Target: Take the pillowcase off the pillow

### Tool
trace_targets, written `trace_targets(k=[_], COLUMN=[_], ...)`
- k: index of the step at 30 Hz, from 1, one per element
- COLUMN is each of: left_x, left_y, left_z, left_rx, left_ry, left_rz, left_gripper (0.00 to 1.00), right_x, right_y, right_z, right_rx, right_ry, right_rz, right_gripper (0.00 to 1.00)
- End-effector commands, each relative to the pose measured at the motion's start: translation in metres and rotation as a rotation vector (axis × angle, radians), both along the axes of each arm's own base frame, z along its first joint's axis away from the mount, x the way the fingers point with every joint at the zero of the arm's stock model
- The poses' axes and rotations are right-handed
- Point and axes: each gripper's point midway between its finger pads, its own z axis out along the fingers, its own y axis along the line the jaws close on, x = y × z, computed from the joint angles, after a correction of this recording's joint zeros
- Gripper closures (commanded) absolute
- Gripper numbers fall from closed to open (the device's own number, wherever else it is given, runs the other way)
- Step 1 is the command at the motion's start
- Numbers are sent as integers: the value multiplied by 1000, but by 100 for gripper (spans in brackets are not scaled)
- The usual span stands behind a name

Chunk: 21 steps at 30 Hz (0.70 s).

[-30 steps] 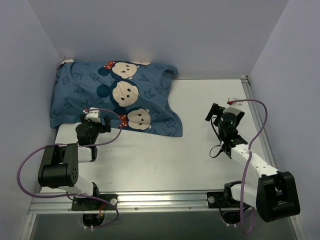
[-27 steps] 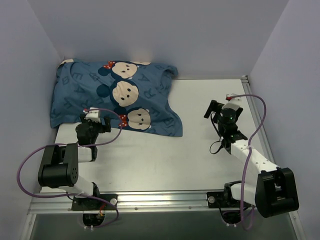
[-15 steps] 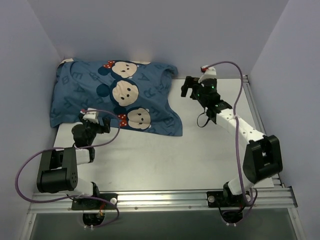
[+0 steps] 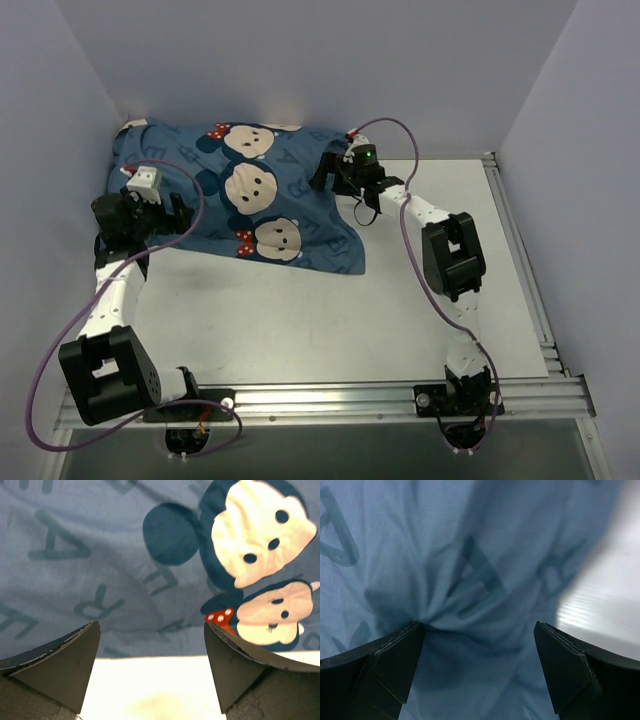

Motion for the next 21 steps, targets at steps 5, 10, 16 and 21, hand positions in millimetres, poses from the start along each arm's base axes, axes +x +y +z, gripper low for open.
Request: trace_targets(k=[5,10,16,21], left_x=[-42,-49,-55,-59], left_y=[24,20,18,51], left_z=[-11,3,17,-7], left_rx=[84,87,149,323], left_ry=[274,240,248,401], left_rz=[112,92,39,81], left_gripper=[6,6,6,6], right_x=[-11,-9,-5,-26], right_y=[76,57,-28,-117], right_z=[14,30,78,58], right_rx=[175,214,231,87], right_ry=[11,8,-61,-19], right_rz=[136,98,-7,-34], right_gripper=[16,100,100,100])
